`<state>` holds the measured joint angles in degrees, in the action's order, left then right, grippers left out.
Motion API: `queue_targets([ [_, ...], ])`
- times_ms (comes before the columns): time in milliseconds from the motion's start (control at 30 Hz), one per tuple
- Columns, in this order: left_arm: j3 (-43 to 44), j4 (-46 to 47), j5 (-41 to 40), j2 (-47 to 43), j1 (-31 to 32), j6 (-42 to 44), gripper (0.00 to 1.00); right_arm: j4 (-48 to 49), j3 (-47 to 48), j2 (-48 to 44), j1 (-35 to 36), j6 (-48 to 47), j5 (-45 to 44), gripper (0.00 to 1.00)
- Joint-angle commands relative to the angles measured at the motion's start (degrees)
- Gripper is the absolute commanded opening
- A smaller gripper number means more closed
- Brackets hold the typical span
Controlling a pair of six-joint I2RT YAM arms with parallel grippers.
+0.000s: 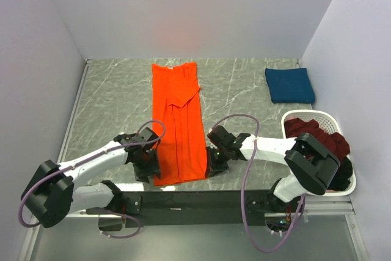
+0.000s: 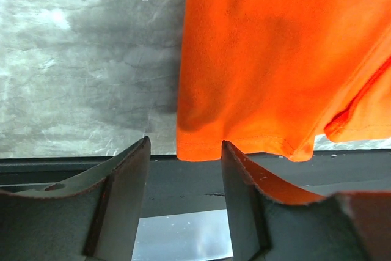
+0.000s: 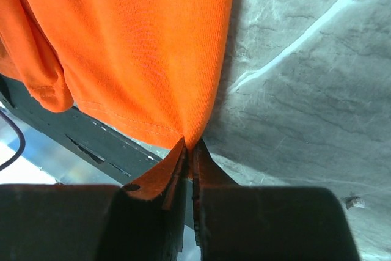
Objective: Fold and stack the t-shirts
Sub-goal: Fold the tshirt
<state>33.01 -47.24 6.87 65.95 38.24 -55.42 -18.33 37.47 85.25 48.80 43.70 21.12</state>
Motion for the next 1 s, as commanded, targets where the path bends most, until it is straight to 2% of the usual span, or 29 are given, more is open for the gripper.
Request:
queue_targets([
  [0,0.3,1.5,0.9,1.8,1.2,-1.4,0.55,0.6,-0.1,1.1,-0.3,-1.2,0.1,0.09],
  [200,-0.7,3.8,1.5,5.2,2.8,-2.1,0.47,0.7,-0.2,1.0,-0.4,-1.3,0.3,0.09],
  [433,-1.5,5.1,2.0,8.0,7.6,-4.3,0.37,0.1,-0.1,0.7,-0.4,-1.5,0.1,0.08],
  [467,-1.8,5.3,2.4,8.2,8.2,-5.1,0.31,0.0,-0.1,0.6,-0.3,-1.7,0.1,0.08],
  [500,-1.9,5.3,2.4,8.1,8.9,-5.5,0.28,-0.7,-0.1,0.4,-0.3,-2.0,0.2,0.0],
  [533,-2.0,5.1,2.6,8.1,10.2,-6.4,0.25,-1.2,-0.3,0.1,-0.3,-2.0,0.1,0.0],
  [667,-1.6,3.2,3.1,6.0,13.9,-8.6,0.03,-3.3,-1.6,-2.4,-0.1,-2.7,1.2,0.0],
  [767,-0.5,3.3,5.3,2.9,14.5,-8.7,0.01,-6.2,-1.0,-5.0,-0.4,-3.6,-0.4,0.0],
  [833,3.1,1.5,3.2,2.3,13.5,-7.5,0.01,-8.6,1.7,-5.9,-1.3,-4.8,-1.5,0.0],
  [967,9.4,-1.1,-0.4,4.8,7.7,-2.0,0.01,-11.6,8.7,-5.7,-4.7,-7.0,-4.6,0.0],
])
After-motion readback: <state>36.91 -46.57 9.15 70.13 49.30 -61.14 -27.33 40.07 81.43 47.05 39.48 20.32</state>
